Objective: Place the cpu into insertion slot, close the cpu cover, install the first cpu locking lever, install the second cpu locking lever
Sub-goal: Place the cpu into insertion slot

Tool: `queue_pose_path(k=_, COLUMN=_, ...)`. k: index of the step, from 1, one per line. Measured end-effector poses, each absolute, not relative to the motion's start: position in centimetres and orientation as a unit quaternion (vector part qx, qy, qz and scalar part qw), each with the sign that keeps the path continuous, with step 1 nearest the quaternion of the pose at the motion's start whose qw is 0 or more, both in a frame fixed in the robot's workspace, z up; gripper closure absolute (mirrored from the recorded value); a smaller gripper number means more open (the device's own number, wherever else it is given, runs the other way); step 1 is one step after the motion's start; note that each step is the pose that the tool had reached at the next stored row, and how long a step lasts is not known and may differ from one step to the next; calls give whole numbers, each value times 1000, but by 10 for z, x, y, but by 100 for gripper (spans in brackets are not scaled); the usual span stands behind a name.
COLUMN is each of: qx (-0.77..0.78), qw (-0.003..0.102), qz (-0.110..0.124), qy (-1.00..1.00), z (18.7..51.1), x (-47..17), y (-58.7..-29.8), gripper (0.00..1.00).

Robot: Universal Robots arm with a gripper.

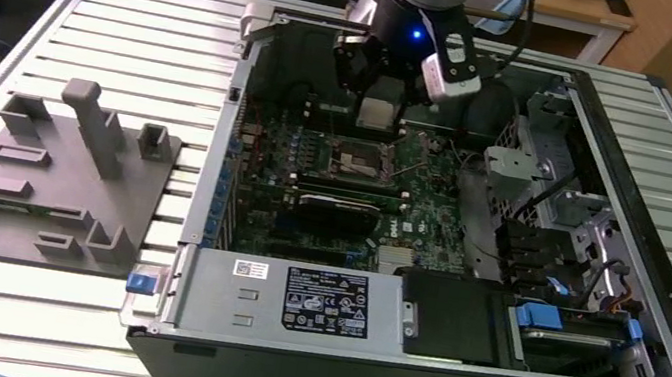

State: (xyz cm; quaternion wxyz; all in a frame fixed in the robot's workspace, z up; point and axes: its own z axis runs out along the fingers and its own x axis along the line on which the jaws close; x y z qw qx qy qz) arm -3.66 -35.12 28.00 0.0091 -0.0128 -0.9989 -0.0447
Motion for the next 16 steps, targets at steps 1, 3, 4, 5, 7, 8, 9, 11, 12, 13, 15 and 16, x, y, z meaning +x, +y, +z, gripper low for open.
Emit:
queue_pose_path(k=1, qx=-13, qw=9, qz=-45, qy=-999, z=279, x=-37, y=-351, gripper=46)
queue_pose_path(k=3, qx=-13, qw=9, qz=-45, qy=-999, z=276, x=-37, y=-351, gripper=46)
queue_pose_path(k=4, qx=-13, qw=9, qz=-45, qy=-999, z=275, x=-37, y=-351, gripper=46)
queue_pose_path(k=5, qx=-13, qw=9, qz=-45, qy=-999, z=274, x=-37, y=-351, gripper=46)
queue_pose_path(k=7, qx=-13, qw=9, qz=-45, qy=-999, z=272, x=-37, y=-351, gripper=46)
queue_pose_path(k=8, qx=-13, qw=9, qz=-45, qy=-999, z=271, x=-37, y=-351, gripper=46)
queue_pose_path(k=9, qx=-13, qw=9, qz=-45, qy=-999, z=271, x=-37, y=-351, gripper=46)
queue_pose_path(k=11, qx=-13, qw=9, qz=-45, qy=-999, z=271, x=-37, y=-351, gripper=46)
queue_pose_path(k=12, qx=-13, qw=9, qz=-45, qy=-999, z=271, x=-37, y=-351, gripper=46)
queue_pose_path(k=13, qx=-13, qw=9, qz=-45, qy=-999, z=271, x=-37, y=-351, gripper=46)
queue_pose_path(k=15, qx=-13, qw=9, qz=-45, qy=-999, z=271, x=-37, y=-351, gripper=46)
queue_pose_path(k=16, qx=-13, qw=9, qz=-45, qy=-999, z=271, x=-37, y=-351, gripper=46)
